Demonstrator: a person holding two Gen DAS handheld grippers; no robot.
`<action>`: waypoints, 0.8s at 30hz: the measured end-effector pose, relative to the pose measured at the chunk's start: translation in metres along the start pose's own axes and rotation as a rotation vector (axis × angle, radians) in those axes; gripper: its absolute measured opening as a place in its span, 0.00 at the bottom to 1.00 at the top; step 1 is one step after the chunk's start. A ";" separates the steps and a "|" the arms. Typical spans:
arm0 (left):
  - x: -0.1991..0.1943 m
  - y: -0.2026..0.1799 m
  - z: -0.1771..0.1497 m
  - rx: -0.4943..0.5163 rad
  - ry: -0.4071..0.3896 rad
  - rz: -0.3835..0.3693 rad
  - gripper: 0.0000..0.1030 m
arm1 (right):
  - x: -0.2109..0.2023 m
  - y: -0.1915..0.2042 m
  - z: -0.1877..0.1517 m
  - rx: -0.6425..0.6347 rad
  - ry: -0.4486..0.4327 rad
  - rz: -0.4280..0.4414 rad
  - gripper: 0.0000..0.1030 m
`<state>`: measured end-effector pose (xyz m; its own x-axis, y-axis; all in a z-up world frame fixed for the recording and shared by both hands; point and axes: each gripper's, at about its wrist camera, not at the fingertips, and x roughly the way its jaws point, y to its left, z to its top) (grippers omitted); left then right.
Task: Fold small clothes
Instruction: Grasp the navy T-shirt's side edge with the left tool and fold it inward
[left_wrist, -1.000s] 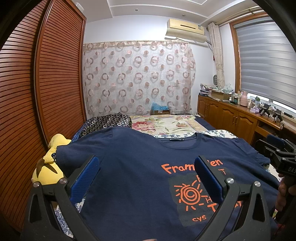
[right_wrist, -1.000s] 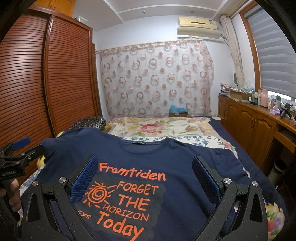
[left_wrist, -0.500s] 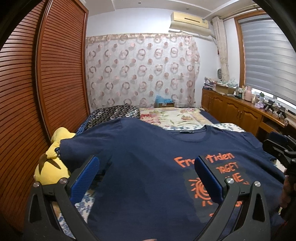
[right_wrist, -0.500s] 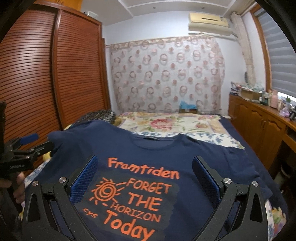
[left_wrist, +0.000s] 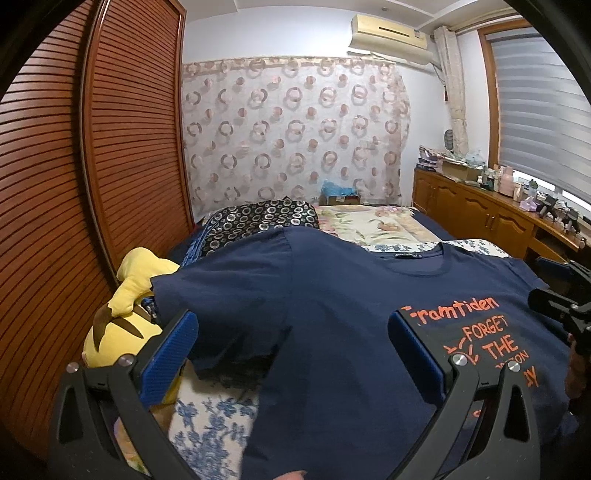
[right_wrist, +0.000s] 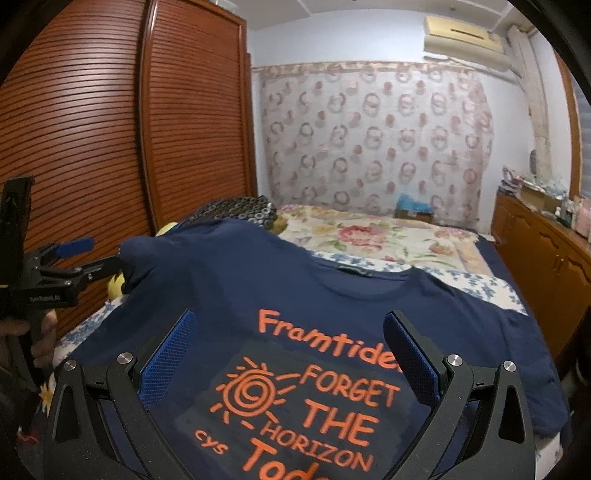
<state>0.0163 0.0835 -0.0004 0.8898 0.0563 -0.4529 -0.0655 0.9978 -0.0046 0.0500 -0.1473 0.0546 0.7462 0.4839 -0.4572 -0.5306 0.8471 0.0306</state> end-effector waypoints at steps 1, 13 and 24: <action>0.001 0.005 0.001 -0.002 0.004 -0.004 1.00 | 0.001 0.001 0.000 -0.001 0.002 0.003 1.00; 0.036 0.070 0.000 -0.068 0.087 -0.016 0.93 | 0.039 0.017 0.005 -0.031 0.056 0.067 1.00; 0.068 0.117 -0.003 -0.152 0.169 -0.014 0.43 | 0.047 0.024 -0.007 -0.030 0.092 0.100 1.00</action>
<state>0.0682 0.2041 -0.0348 0.8034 0.0233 -0.5950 -0.1321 0.9813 -0.1400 0.0695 -0.1053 0.0277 0.6493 0.5425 -0.5330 -0.6137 0.7877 0.0540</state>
